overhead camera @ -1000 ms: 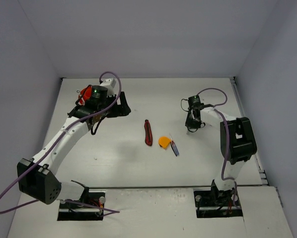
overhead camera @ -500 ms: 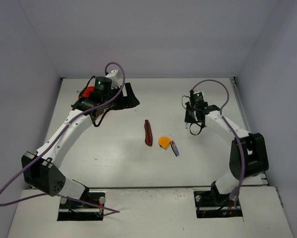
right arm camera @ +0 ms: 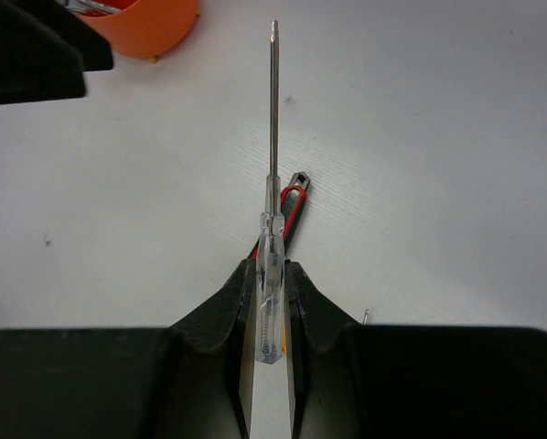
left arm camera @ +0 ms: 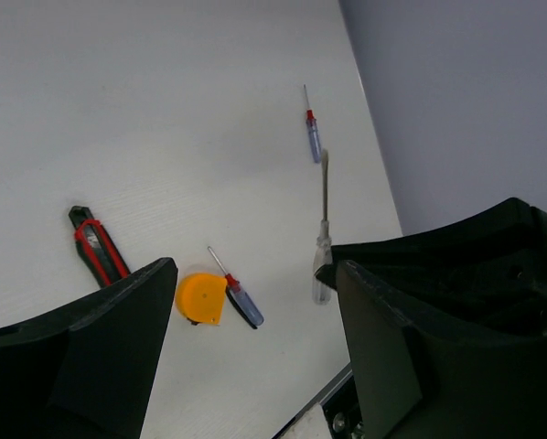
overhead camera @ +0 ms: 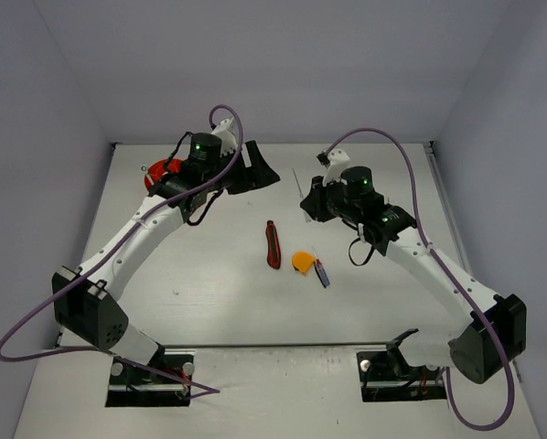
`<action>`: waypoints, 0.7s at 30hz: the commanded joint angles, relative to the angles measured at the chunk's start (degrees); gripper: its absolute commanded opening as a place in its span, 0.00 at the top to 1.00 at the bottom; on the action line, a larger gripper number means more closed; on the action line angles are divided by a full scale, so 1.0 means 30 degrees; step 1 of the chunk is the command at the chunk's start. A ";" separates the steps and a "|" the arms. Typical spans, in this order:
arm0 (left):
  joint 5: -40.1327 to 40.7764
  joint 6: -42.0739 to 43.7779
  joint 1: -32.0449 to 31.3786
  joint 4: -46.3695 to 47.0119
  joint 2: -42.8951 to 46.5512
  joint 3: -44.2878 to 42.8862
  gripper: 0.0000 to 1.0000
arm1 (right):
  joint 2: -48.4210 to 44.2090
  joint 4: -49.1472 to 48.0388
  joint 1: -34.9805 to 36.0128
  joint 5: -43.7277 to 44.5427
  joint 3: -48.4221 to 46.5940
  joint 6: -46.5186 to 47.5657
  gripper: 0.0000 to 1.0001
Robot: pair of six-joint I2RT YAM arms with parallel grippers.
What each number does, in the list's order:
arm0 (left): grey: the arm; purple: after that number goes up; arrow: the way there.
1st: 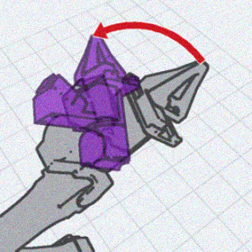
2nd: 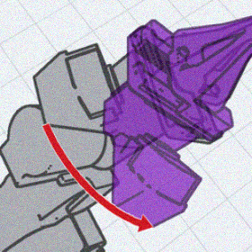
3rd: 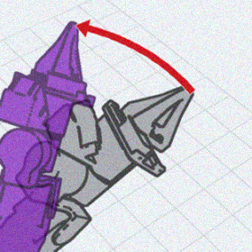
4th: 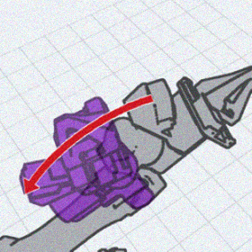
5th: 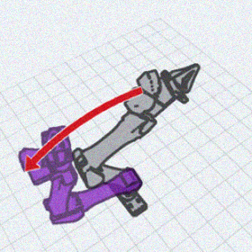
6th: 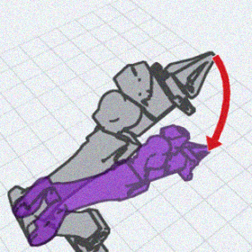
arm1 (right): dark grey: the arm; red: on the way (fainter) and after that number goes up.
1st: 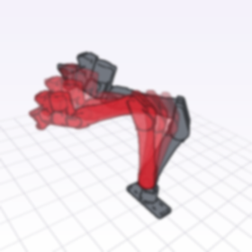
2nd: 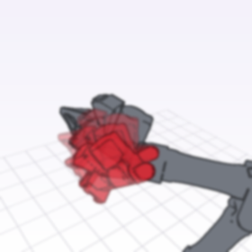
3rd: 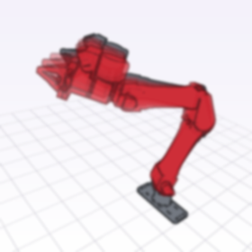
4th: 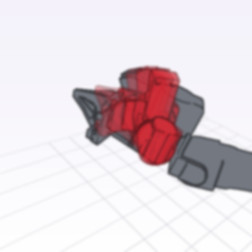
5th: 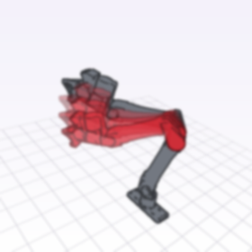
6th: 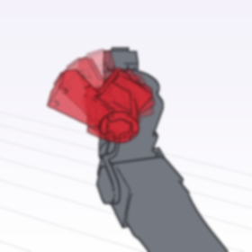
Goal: Sort the tools into containers
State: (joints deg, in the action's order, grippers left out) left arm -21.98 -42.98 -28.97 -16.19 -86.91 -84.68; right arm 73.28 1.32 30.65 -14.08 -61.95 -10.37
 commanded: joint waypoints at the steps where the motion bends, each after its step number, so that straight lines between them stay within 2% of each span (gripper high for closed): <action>1: -0.0355 -0.1222 -0.0721 0.2396 -0.0101 -0.1333 0.37 | -0.0331 -0.1872 0.0618 -0.1045 -0.1084 0.0234 1.00; 5: -0.0172 -0.1672 -0.1238 0.3232 -0.0469 -0.1315 0.42 | -0.0255 -0.2064 0.0819 -0.1194 -0.1175 0.0214 1.00; 16: 0.1490 -0.2417 -0.2321 0.3077 -0.0532 -0.0678 0.51 | -0.0431 -0.2404 0.0828 -0.0989 -0.1175 0.0059 1.00; 21: 0.1466 -0.2562 -0.2472 0.3183 -0.0561 -0.0499 0.69 | -0.0402 -0.2463 0.0828 -0.0859 -0.1234 0.0059 1.00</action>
State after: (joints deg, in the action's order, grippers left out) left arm -18.47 -49.43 -35.94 -11.32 -90.32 -85.65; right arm 73.28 -1.13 32.88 -16.60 -62.92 -10.37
